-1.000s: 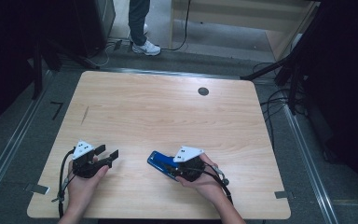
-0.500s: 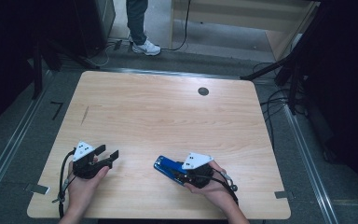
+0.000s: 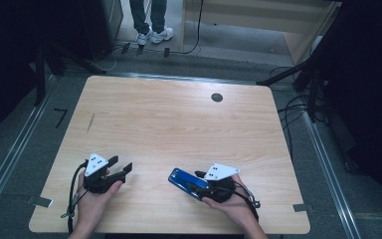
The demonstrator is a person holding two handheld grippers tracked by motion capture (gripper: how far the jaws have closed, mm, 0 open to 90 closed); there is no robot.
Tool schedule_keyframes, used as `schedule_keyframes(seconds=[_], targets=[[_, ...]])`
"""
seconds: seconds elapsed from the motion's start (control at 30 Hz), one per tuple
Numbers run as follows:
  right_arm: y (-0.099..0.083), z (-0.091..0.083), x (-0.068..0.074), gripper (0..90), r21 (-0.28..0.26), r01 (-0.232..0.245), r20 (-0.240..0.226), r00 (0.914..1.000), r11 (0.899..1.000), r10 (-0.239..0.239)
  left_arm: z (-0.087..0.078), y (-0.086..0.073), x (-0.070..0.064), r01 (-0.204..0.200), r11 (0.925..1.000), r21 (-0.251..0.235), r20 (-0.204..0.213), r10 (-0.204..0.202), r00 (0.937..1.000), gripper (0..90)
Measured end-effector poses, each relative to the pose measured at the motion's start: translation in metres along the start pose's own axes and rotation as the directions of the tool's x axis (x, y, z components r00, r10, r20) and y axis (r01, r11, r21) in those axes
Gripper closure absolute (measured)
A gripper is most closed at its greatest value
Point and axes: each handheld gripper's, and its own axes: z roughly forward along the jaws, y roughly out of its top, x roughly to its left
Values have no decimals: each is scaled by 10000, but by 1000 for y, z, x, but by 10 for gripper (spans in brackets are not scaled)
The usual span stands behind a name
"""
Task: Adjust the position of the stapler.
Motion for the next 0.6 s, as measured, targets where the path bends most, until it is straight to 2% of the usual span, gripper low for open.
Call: schedule_keyframes(seconds=[0.03, 0.2, 0.3, 0.33, 0.37, 0.47, 0.6], targets=[[0, -7, -1, 473, -242, -245, 111, 9996, 9994, 248, 0, 0, -3, -37, 10000, -9, 24, 37, 10000, 420], [-6, -19, 1, 464, -588, -563, 340, 9977, 9967, 584, 1, 2, -21, -431, 9991, -32, 178, 431, 9989, 463], [-12, -28, 3, 457, -778, -672, 542, 9960, 9947, 715, 2, 2, -34, -424, 9991, -68, 489, 427, 9979, 551], [-14, -31, 3, 453, -820, -685, 638, 9952, 9943, 739, 2, 3, -39, -549, 9985, -64, 522, 551, 9971, 582], [-18, -36, 4, 442, -849, -817, 770, 9931, 9930, 883, 3, 2, -45, -657, 9978, -60, 580, 660, 9961, 638], [-22, -41, 5, 444, -938, -962, 854, 9909, 9909, 1043, 7, 2, -63, -1014, 9948, 49, 965, 1005, 9902, 687], [-29, -50, 9, 452, -1018, -1145, 1109, 9859, 9882, 1256, 16, 1, -79, -1236, 9919, 286, 1439, 1183, 9825, 798]])
